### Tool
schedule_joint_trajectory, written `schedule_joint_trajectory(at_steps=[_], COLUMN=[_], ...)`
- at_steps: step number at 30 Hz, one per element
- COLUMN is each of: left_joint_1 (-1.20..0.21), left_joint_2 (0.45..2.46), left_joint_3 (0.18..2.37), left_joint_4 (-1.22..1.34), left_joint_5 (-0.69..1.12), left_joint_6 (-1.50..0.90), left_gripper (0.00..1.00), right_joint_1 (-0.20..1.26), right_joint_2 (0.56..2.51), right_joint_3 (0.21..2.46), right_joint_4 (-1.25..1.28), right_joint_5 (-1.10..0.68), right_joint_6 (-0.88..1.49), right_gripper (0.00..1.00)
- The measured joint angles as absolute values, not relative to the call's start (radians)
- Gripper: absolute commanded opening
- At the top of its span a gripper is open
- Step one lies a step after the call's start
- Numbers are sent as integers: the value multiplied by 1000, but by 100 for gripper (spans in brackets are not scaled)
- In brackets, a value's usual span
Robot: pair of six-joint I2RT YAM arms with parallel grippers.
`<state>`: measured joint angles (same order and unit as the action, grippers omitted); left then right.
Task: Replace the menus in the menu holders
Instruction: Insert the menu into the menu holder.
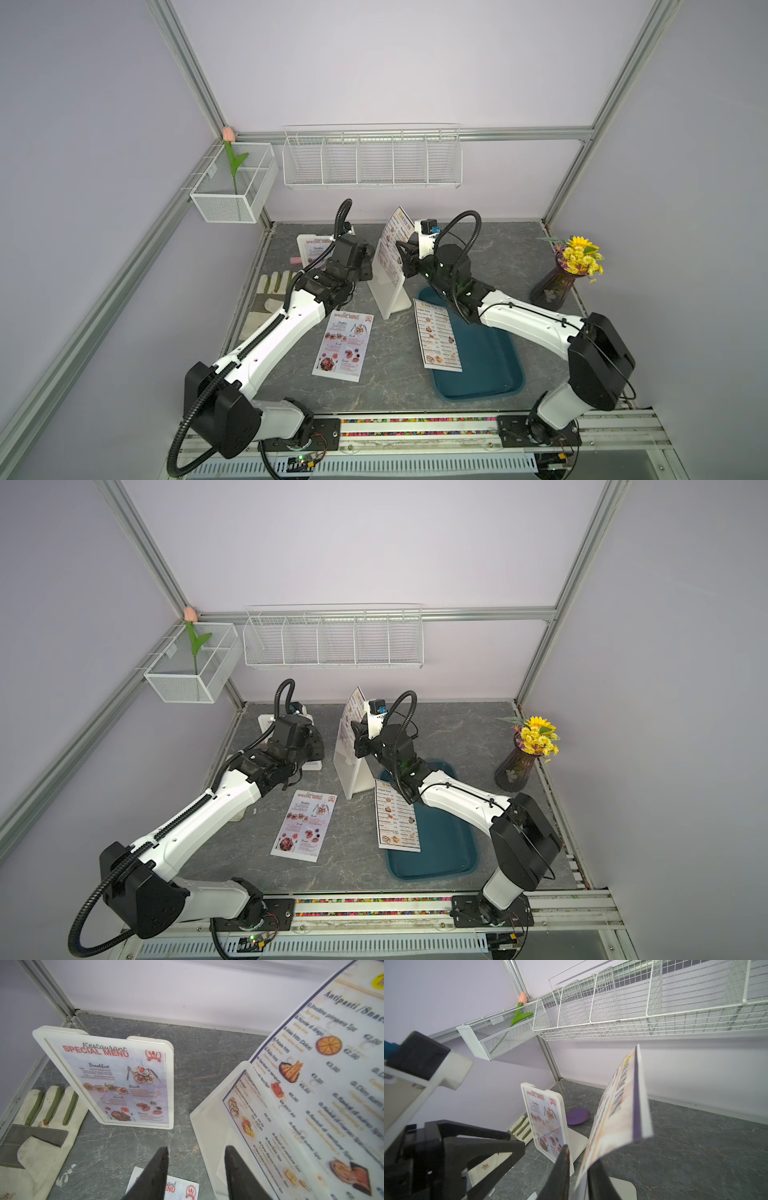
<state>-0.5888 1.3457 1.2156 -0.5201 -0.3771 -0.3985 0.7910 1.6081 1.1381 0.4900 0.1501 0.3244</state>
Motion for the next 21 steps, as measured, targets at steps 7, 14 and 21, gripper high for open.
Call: schedule_joint_trajectory(at_steps=[7, 14, 21], left_joint_1=[-589, -589, -589], left_joint_2=[1345, 1342, 1335], left_joint_3=[1216, 1214, 1214], left_joint_4=[-511, -505, -502], left_joint_5=[-377, -370, -366], left_joint_6=[-399, -400, -403], left_gripper=[47, 47, 47], right_joint_1=[794, 773, 765], right_joint_2=[1551, 1523, 1528], right_joint_3=[1138, 1198, 1230], right_joint_4=[417, 289, 200], right_joint_5=[107, 42, -22], right_joint_6=[355, 319, 315], right_gripper=[28, 19, 11])
